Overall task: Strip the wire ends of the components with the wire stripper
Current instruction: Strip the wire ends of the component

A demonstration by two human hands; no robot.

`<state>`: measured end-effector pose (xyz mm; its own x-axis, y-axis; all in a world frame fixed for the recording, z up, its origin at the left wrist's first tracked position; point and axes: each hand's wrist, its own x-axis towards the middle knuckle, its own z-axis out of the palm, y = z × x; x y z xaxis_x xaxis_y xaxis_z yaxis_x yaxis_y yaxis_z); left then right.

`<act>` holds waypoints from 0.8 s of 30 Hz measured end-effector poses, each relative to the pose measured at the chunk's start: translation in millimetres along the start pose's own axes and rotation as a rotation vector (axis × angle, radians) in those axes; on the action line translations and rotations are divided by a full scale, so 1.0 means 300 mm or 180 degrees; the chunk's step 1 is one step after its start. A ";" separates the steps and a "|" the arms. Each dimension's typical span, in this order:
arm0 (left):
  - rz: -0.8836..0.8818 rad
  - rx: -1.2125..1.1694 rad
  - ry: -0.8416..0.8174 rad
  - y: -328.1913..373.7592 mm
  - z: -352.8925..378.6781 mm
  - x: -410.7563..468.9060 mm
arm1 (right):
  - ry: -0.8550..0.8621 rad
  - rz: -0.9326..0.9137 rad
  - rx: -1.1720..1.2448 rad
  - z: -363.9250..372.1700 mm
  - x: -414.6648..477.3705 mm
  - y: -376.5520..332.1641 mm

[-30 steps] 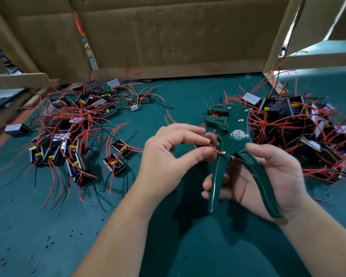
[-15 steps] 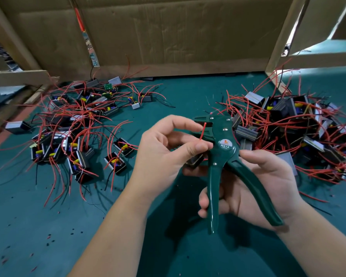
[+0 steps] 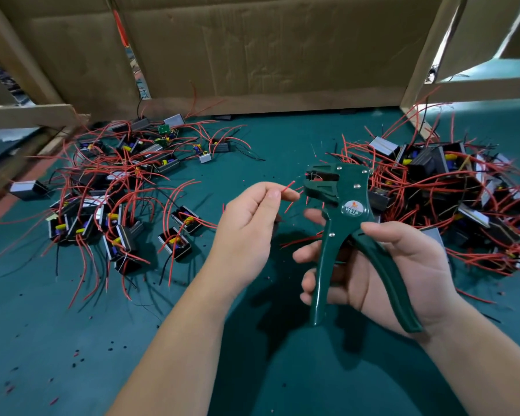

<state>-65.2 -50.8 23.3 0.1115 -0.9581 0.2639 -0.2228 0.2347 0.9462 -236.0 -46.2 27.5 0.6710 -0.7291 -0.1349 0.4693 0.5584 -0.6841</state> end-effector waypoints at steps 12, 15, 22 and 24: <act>0.0134 0.0496 -0.0024 -0.032 -0.005 0.007 | -0.0226 0.0250 -0.0097 -0.002 -0.003 0.003; 0.0467 0.0677 0.0072 -0.030 -0.013 0.007 | -0.0240 0.0261 -0.0097 -0.004 -0.003 -0.001; 0.0951 0.0935 0.0339 -0.021 -0.034 0.009 | -0.0467 0.0210 -0.0334 -0.003 -0.014 0.005; 0.1039 0.1101 0.0383 -0.025 -0.041 0.011 | -0.0481 0.0218 -0.0409 -0.008 -0.016 0.002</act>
<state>-51.1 -53.8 19.3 0.0888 -0.8130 0.5754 -0.5712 0.4317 0.6981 -240.2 -43.3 26.1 0.7819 -0.6181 -0.0817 0.3490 0.5425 -0.7641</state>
